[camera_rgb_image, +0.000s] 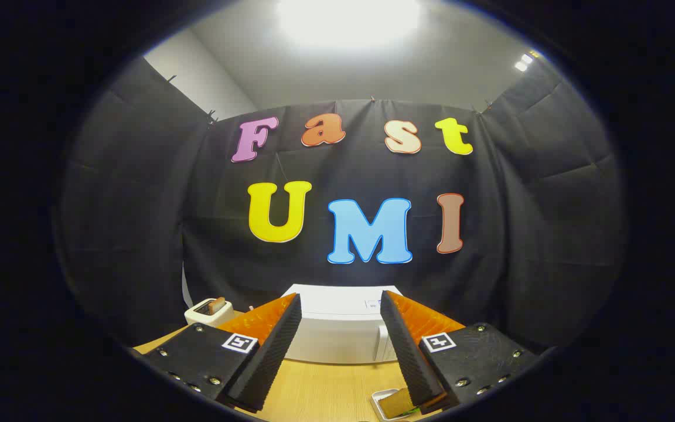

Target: Open the microwave, put the food inside, and close the microwave door.

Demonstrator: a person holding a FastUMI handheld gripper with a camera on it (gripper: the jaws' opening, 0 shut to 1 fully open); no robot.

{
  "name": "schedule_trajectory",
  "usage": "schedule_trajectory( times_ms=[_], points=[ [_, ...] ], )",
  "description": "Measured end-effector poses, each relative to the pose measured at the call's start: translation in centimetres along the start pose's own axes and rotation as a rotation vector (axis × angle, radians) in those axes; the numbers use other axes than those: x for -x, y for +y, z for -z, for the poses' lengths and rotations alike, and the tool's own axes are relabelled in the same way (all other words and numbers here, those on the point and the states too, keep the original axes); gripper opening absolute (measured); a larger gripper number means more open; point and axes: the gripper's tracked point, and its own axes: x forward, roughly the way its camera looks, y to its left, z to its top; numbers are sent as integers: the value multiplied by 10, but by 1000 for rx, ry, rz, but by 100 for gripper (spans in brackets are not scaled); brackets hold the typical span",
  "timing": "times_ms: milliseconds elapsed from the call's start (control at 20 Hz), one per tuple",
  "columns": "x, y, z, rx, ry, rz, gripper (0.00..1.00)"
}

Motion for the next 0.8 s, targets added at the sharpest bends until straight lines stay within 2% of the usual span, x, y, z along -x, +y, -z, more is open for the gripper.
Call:
schedule_trajectory(
  times_ms=[500,800],
  points=[
    [-16,-27,27,14,56,50,87],
    [-22,-29,25,7,28,25,87]
  ],
)
